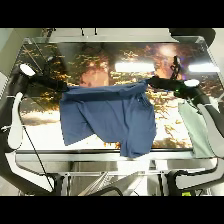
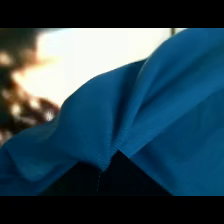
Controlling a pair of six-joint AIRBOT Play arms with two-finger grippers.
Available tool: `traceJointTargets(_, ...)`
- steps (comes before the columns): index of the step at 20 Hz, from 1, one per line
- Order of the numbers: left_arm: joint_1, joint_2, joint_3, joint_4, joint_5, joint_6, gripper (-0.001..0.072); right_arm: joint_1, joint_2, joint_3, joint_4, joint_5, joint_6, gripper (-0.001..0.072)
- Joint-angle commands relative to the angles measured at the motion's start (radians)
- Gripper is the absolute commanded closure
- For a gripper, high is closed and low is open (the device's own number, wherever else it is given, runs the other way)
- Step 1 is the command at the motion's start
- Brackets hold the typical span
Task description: Fold the shirts.
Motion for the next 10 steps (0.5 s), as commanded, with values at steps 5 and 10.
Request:
traceJointTargets(5, 0.051, -0.089, 0.033, -0.036, -0.172, 0.034, 0.0690, -0.074, -0.075, -0.001, -0.004, 0.105, -0.019, 0.0696)
traceJointTargets(10, 0.047, -0.089, 0.046, -0.026, -0.230, 0.030, 0.0691, -0.083, -0.075, -0.002, -0.259, 0.134, 0.120, 0.0696)
